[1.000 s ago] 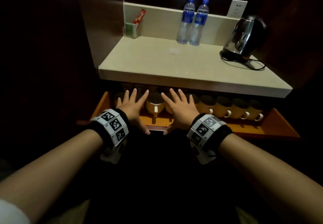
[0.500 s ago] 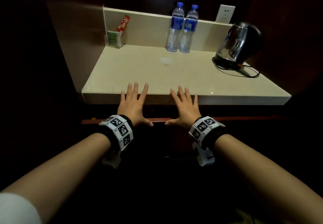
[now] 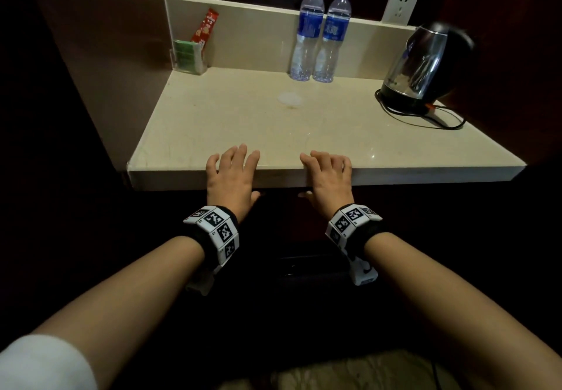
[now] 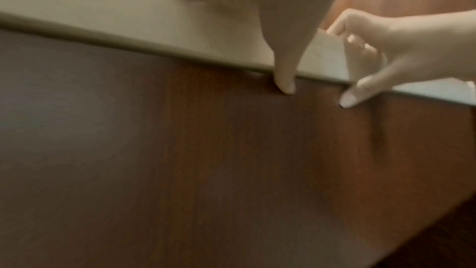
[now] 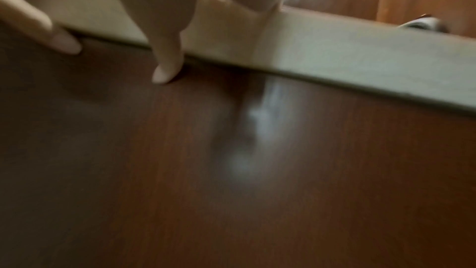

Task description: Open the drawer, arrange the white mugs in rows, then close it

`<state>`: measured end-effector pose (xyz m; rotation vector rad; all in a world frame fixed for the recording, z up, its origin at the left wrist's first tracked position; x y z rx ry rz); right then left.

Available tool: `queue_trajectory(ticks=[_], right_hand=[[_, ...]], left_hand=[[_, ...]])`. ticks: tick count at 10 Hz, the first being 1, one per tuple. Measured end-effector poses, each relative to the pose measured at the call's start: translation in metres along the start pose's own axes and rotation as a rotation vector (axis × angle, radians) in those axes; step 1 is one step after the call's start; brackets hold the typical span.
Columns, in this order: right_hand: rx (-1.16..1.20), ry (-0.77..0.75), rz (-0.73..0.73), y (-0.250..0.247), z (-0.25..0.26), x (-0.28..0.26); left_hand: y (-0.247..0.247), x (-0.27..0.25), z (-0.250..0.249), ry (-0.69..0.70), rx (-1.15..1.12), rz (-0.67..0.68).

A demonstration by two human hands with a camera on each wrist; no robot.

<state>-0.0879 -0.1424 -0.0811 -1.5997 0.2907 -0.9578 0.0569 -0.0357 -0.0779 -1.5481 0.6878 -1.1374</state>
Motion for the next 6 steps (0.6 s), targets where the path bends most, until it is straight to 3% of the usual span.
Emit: queue_trajectory(ticks=[1,2,5,6], right_hand=[[0.009,-0.004,-0.12,0.009,-0.003,0.001],[0.045,-0.02,-0.111,0.012,-0.005,0.002],[-0.009,-0.047,0.145,-0.019,-0.003,0.001],[0.085,-0.019,0.327,-0.031,-0.008,0.016]], left_hand=[[0.003,0.0,0.0,-0.009,0.01,-0.018],[0.005,0.001,0.0,-0.004,0.026,-0.026],[-0.013,0.005,0.001,-0.014,-0.08,0.019],[-0.037,0.02,0.003,-0.085,-0.319,0.161]])
Point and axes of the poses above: each hand's wrist, its own x-axis towards the middle knuckle, its own y-axis out of the palm, z = x × y, the point moved 3 cm from there along x, towards the middle knuckle, and after that the axes turned 1 degree about y, right-handed, at the moved point
